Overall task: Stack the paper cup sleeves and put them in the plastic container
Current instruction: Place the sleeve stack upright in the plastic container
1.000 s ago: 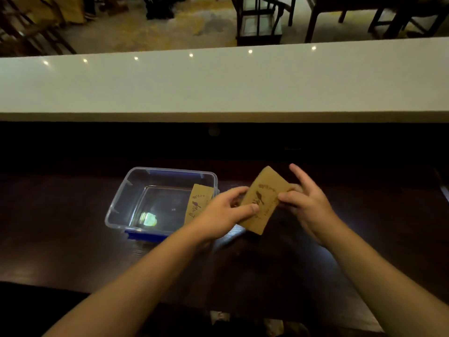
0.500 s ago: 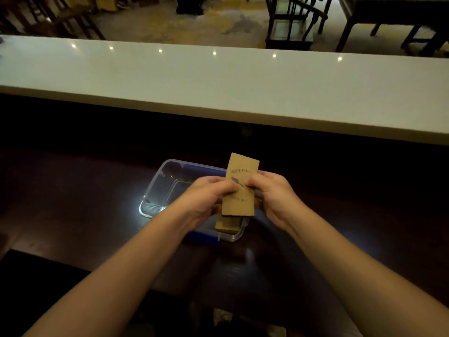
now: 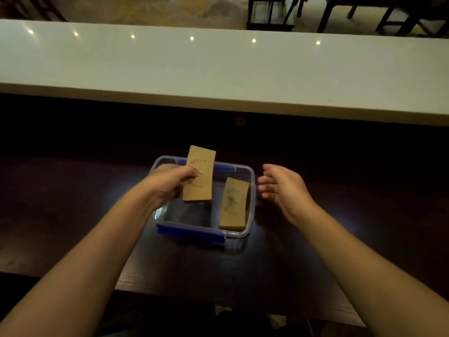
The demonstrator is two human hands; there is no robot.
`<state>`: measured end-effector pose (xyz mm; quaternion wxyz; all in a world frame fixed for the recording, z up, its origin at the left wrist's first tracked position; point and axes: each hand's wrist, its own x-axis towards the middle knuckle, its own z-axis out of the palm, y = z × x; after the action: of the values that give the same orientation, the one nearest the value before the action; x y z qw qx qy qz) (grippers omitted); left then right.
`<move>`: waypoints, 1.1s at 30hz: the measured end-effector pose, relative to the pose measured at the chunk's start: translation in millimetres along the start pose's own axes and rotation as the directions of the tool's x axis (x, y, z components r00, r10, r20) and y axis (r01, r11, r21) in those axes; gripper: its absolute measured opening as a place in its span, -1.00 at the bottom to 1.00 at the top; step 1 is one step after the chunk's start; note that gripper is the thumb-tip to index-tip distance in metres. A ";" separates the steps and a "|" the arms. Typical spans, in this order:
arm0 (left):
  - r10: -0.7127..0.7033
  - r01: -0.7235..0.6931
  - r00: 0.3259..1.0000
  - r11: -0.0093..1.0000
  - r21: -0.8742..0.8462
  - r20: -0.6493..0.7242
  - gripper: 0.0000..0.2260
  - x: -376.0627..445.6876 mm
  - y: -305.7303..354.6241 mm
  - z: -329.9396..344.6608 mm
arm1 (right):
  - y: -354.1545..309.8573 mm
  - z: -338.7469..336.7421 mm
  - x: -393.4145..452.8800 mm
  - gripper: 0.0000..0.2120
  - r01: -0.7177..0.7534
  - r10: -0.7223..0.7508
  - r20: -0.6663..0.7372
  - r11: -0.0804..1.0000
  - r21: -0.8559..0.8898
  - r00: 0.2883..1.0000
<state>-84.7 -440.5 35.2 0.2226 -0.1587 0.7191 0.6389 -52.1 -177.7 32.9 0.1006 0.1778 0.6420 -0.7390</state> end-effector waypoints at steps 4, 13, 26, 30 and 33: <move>-0.168 0.168 0.986 0.981 0.100 -0.007 -0.82 16.7 -15.9 -3.3 | 22.3 -18.9 -3.0 -0.88 -0.139 0.131 -0.079 0.984 -0.113 0.988; -0.378 0.351 0.924 0.899 0.261 0.058 -0.88 32.5 -33.3 16.1 | 39.8 6.2 -9.9 -0.82 -0.155 0.169 0.064 0.972 -0.176 0.984; -0.262 0.236 0.965 0.904 0.356 0.026 -0.88 25.1 -30.4 30.4 | 41.3 5.1 -8.7 -0.80 -0.075 0.099 0.103 0.974 -0.214 0.990; -0.241 0.228 0.971 0.916 0.330 -0.003 -0.83 23.0 -31.8 32.2 | 42.5 4.8 -8.2 -0.80 -0.069 0.093 0.108 0.976 -0.207 0.990; -0.239 0.232 0.971 0.924 0.304 -0.014 -0.71 19.3 -31.8 34.6 | 42.1 5.8 -8.7 -0.80 -0.067 0.091 0.087 0.967 -0.247 0.992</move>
<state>-80.7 -409.5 -4.8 0.3278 -0.2003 0.7816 0.4914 -29.0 -190.7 -1.5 0.1824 0.1532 0.7143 -0.6580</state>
